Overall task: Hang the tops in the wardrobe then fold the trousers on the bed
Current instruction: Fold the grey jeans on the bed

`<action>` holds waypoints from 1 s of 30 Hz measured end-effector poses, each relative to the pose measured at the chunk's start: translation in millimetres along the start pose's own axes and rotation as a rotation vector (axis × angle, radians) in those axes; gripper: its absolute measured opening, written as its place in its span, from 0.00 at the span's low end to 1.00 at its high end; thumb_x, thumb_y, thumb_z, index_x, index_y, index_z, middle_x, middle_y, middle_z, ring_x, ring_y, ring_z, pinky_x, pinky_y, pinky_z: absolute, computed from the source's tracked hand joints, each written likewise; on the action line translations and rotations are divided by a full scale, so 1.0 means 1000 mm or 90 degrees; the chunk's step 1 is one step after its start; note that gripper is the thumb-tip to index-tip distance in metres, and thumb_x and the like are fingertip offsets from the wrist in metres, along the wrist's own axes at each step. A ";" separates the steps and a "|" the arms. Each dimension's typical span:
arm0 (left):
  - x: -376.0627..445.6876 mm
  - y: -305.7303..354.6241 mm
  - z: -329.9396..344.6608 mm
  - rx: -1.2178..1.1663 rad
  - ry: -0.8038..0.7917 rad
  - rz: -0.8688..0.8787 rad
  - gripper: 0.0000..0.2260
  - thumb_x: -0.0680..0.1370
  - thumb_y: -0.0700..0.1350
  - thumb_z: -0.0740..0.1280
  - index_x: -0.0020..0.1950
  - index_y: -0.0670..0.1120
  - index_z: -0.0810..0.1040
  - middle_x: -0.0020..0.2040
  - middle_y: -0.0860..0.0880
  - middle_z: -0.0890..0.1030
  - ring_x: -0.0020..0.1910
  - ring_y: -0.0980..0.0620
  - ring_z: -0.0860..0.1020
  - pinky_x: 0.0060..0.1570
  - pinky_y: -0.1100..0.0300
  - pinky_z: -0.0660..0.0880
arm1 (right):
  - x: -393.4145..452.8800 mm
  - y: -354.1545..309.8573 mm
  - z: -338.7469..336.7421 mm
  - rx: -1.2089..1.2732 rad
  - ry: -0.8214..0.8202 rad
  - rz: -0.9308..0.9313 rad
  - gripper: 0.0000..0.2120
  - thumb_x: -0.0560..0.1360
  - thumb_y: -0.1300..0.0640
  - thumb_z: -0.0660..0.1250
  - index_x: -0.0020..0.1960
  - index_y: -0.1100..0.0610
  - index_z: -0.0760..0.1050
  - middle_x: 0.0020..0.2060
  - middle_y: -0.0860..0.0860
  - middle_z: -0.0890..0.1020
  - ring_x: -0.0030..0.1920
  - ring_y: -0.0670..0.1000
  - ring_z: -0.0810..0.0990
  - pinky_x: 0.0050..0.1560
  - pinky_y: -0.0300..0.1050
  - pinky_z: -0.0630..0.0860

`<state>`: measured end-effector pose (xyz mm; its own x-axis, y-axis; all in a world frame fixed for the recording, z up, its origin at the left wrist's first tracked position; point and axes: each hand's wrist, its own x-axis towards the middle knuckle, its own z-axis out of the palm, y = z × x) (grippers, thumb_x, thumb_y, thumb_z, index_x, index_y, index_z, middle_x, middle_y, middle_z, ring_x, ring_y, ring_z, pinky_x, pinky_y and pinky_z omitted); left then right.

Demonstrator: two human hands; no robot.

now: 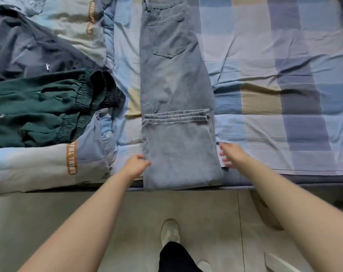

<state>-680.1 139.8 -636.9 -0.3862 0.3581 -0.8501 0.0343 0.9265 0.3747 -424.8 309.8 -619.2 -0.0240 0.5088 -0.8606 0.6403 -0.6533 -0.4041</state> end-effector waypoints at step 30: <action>-0.111 -0.031 0.006 -0.303 -0.036 -0.013 0.07 0.72 0.43 0.75 0.44 0.42 0.81 0.53 0.48 0.84 0.54 0.50 0.82 0.52 0.55 0.79 | -0.082 0.044 -0.045 0.147 -0.014 -0.030 0.12 0.75 0.64 0.69 0.52 0.54 0.68 0.35 0.59 0.80 0.22 0.52 0.77 0.24 0.41 0.76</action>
<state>-632.8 72.2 -556.4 -0.3312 0.3587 -0.8727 -0.4035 0.7822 0.4747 -360.0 264.3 -553.0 -0.0685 0.5310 -0.8446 0.4458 -0.7411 -0.5020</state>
